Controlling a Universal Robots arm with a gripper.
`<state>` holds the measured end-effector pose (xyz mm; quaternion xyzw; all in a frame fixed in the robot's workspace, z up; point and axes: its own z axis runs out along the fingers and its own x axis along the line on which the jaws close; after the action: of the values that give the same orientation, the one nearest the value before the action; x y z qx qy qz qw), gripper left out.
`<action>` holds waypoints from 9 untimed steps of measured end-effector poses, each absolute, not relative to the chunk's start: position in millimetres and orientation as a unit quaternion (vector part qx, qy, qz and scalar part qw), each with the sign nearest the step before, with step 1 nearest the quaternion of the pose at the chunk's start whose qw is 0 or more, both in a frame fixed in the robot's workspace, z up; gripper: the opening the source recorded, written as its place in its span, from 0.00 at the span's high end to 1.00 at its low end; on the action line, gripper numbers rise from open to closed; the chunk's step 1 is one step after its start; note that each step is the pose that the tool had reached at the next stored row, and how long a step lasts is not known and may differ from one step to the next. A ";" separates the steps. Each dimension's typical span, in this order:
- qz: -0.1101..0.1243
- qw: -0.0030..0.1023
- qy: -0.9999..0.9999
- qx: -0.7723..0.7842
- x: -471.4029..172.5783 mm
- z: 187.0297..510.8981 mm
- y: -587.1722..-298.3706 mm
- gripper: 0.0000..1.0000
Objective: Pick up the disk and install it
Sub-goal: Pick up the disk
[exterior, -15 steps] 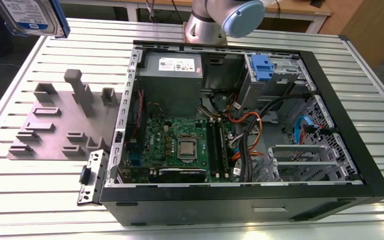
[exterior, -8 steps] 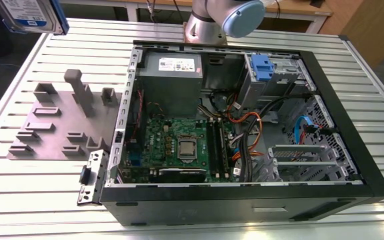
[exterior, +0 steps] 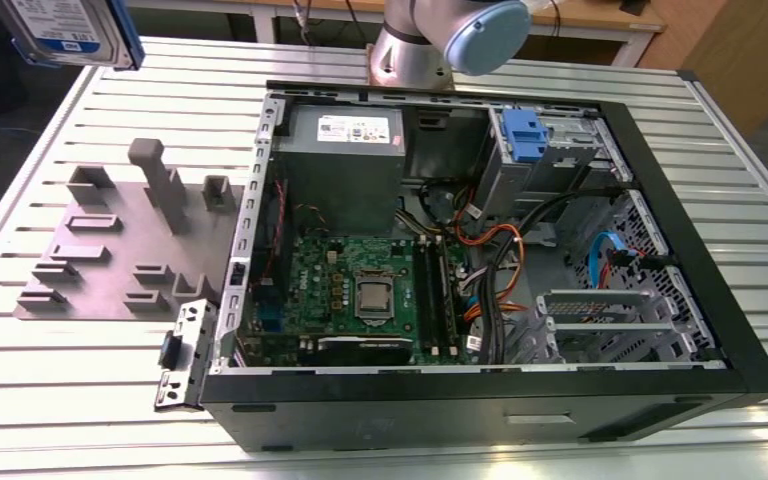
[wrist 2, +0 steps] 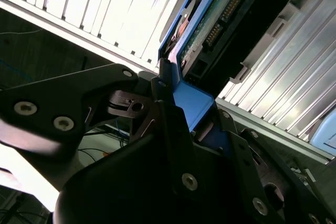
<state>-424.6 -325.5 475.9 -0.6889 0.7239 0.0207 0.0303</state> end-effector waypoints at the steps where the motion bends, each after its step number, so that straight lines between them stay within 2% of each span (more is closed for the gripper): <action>1: 0.021 0.030 0.724 -0.689 -423.5 475.9 -325.5 0.63; 9: 0.021 0.030 0.724 -0.689 -417.7 475.9 -325.5 0.63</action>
<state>-417.7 -325.5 475.9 -0.6889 0.7239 0.0206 0.0300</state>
